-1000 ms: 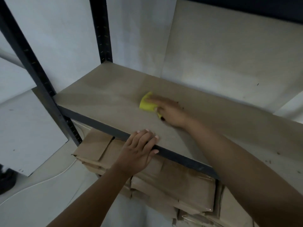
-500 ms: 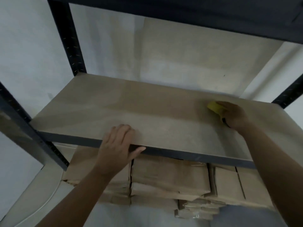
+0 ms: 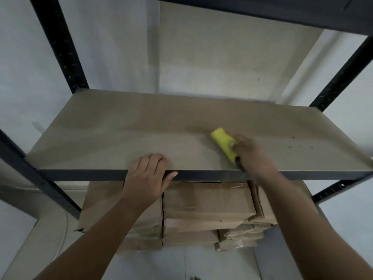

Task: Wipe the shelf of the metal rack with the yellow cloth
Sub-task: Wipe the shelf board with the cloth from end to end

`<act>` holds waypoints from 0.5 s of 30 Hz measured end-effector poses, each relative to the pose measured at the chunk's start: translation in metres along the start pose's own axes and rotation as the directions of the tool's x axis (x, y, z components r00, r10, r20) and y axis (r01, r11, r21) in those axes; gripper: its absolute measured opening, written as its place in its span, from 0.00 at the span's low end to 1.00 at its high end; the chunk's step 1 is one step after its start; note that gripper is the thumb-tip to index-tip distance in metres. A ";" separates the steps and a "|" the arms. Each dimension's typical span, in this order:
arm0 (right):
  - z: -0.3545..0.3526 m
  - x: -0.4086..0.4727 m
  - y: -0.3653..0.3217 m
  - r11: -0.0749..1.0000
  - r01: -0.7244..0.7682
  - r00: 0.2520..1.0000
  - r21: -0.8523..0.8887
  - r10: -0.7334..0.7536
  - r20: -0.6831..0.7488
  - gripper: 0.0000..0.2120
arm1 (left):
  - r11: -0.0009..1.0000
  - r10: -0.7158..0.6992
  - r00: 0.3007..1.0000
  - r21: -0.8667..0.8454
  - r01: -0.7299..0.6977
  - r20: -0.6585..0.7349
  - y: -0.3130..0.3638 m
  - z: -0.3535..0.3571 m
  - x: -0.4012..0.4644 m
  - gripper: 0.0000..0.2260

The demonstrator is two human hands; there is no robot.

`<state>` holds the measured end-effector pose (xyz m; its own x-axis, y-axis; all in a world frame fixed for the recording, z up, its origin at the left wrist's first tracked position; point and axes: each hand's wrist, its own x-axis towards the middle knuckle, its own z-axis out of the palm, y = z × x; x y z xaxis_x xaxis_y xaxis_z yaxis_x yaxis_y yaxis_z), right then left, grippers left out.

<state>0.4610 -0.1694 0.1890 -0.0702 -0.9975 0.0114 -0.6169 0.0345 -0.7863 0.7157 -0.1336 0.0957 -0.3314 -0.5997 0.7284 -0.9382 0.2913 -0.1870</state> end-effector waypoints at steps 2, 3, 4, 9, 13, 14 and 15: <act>-0.030 0.021 0.009 0.992 -0.113 0.984 0.061 0.120 -0.128 0.16 | 1.000 0.016 1.000 0.001 -0.016 -0.002 -0.002 0.001 -0.002 0.19; -0.041 0.031 0.016 0.991 -0.132 0.976 0.000 0.129 -0.176 0.17 | 1.000 0.013 1.000 0.009 -0.012 -0.005 -0.002 0.001 -0.004 0.19; -0.048 0.041 0.024 0.982 -0.133 0.975 -0.134 0.105 -0.197 0.18 | 1.000 0.006 1.000 0.017 -0.006 -0.015 -0.001 0.002 -0.005 0.19; -0.030 0.089 0.047 0.816 0.024 1.000 -0.578 -0.014 0.022 0.23 | 0.999 -0.011 0.999 0.041 0.013 -0.051 0.001 0.007 -0.005 0.19; 0.011 0.102 0.008 0.866 0.175 0.982 -0.468 -0.117 0.152 0.21 | 0.997 0.008 0.999 0.081 -0.004 -0.052 0.000 0.012 -0.007 0.19; 0.020 0.096 -0.001 0.883 0.220 0.971 -0.414 -0.160 0.175 0.20 | 0.997 0.012 0.998 0.082 -0.007 -0.060 0.000 0.013 -0.008 0.19; 0.028 0.087 -0.007 0.891 0.264 0.959 -0.369 -0.202 0.199 0.18 | 0.997 0.013 0.998 0.078 -0.007 -0.069 0.000 0.012 -0.008 0.19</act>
<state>0.4813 -0.2577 0.1784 0.2135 -0.9758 0.0465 -0.8578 -0.2100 -0.4692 0.7172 -0.1378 0.0815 -0.3355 -0.5432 0.7697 -0.9407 0.2364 -0.2432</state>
